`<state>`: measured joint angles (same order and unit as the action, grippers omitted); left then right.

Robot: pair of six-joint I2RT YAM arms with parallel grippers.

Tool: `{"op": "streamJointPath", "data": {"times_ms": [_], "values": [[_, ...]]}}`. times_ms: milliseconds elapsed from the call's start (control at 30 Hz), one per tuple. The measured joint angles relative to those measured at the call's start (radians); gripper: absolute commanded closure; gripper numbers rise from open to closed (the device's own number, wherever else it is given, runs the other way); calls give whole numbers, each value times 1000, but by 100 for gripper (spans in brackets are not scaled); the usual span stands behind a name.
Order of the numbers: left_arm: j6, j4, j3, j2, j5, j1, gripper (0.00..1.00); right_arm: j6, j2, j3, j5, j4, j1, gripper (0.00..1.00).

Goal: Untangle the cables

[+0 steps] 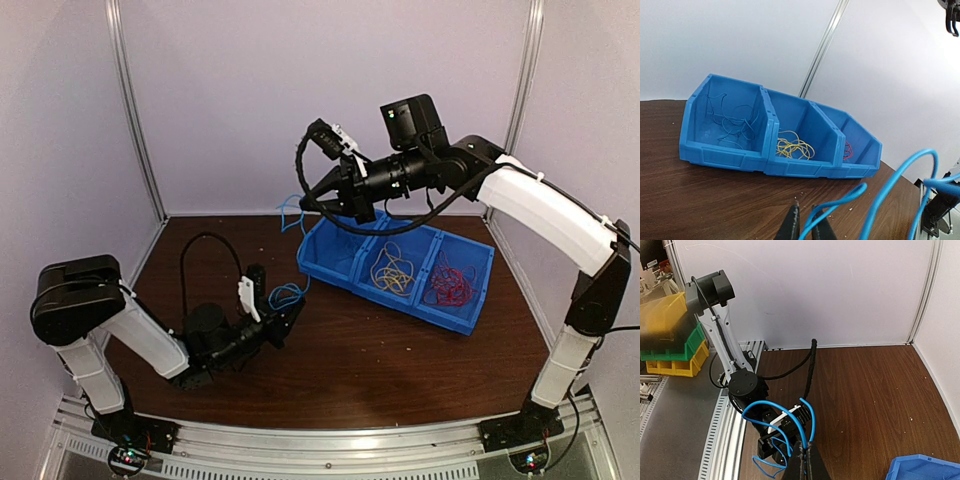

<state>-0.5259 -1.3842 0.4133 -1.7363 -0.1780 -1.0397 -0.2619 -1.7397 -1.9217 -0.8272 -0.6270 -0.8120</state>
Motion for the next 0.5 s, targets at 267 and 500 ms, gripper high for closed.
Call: {"op": "streamJointPath", "data": {"times_ms": [267,500], "values": [[-39,-8,-32,-15,-2,0,100,0,-2,-6,-3,-14,1,100],[-87,-34,-103,-47,-7,0,100,-3,-15,-106,-3,-31,68,100]]}}
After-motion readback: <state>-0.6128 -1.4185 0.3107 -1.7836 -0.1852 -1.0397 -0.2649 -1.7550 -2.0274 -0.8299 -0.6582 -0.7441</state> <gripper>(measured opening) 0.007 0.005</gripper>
